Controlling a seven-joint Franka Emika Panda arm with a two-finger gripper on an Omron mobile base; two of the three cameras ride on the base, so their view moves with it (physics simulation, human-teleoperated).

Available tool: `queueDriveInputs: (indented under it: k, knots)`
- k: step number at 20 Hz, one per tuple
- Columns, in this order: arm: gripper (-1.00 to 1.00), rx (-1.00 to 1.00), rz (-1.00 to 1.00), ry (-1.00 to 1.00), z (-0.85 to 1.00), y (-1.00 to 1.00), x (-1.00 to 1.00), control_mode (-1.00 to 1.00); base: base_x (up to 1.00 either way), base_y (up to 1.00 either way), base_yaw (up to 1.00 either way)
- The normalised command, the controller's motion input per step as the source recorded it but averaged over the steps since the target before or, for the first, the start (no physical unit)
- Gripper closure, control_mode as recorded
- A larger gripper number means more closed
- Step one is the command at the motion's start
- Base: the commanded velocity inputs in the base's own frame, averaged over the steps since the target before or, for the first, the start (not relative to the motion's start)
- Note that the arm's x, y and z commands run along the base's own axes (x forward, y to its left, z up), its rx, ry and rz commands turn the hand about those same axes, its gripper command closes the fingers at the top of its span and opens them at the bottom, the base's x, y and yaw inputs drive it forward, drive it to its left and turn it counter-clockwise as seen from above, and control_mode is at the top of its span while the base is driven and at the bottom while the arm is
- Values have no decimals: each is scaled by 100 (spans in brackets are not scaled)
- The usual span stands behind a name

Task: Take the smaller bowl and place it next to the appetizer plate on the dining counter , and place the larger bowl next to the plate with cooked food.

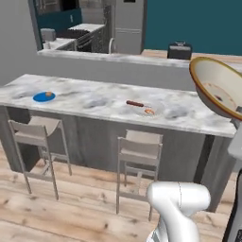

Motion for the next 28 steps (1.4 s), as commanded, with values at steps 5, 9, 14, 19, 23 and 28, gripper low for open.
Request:
queueDriveInputs:
  k: [5, 9, 14, 19, 23, 28]
  knots:
    - [100, 0, 0, 0, 0, 0, 0, 100, 84, 66, -38]
    - [100, 0, 0, 0, 0, 0, 0, 100, 84, 55, -30]
    - [100, 0, 0, 0, 0, 0, 0, 100, 83, 51, -35]
    - [100, 0, 0, 0, 0, 0, 0, 100, 59, -14, -32]
    - [100, 0, 0, 0, 0, 0, 0, 100, 61, -14, -28]
    - [100, 0, 0, 0, 0, 0, 0, 100, 97, 36, -28]
